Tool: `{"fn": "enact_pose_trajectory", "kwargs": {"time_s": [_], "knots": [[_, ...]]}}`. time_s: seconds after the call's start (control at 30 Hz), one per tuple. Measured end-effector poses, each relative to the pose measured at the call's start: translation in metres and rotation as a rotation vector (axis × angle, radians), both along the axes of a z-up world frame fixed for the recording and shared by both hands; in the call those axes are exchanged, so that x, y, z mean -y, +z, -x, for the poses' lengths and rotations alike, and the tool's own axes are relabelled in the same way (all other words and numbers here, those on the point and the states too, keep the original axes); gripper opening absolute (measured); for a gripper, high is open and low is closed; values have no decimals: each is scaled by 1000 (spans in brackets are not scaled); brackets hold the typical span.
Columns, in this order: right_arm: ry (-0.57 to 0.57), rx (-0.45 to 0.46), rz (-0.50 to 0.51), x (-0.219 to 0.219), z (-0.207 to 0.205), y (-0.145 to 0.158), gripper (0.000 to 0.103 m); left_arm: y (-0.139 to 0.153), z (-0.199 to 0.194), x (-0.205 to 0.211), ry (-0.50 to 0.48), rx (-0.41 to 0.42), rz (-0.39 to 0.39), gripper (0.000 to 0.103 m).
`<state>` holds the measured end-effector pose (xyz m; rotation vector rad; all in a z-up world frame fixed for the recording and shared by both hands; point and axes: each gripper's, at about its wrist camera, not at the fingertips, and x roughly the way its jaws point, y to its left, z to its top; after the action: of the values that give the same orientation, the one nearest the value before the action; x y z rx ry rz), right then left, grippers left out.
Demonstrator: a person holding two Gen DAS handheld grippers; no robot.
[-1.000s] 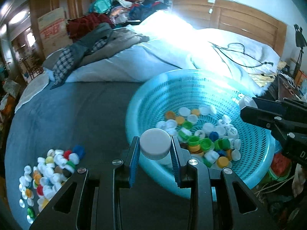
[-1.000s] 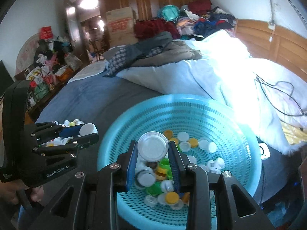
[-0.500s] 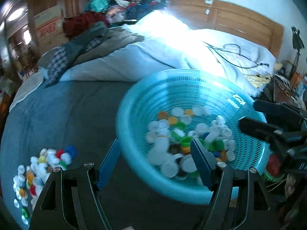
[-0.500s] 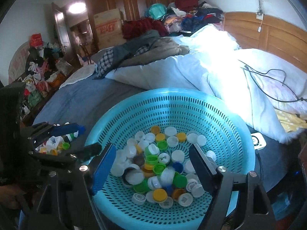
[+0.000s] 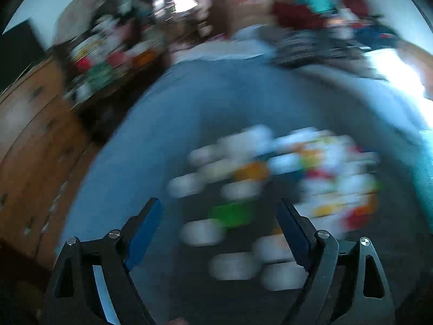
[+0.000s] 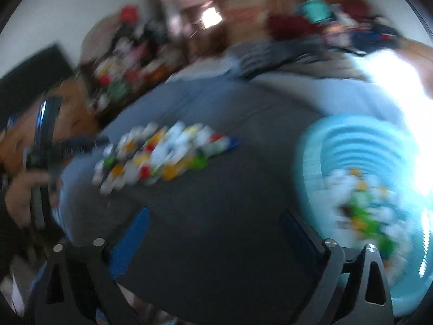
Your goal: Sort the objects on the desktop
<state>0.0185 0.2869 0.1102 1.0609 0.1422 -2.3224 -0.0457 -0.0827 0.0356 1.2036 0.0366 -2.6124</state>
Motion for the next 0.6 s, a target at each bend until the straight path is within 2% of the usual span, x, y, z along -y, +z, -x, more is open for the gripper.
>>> {"fn": "enact_pose_trajectory", "kwargs": {"time_s": [0.13, 0.23, 0.3, 0.4, 0.5, 0.57, 0.6], "knots": [[12, 79, -47, 41, 29, -36, 103, -40, -1, 81, 133, 58, -48, 82], [-52, 87, -79, 58, 64, -59, 103, -53, 6, 109, 165, 55, -82, 82], [-93, 60, -92, 66, 80, -69, 103, -57, 17, 116, 149, 42, -93, 82], [-155, 80, -104, 73, 101, -89, 103, -65, 30, 122, 100, 41, -93, 82], [-190, 84, -106, 75, 106, -99, 103, -77, 45, 124, 77, 85, -121, 83], [-236, 90, -78, 72, 107, -97, 103, -78, 50, 122, 57, 115, -115, 98], [-240, 88, -70, 73, 107, -97, 103, -78, 51, 118, 48, 127, -97, 100]]}}
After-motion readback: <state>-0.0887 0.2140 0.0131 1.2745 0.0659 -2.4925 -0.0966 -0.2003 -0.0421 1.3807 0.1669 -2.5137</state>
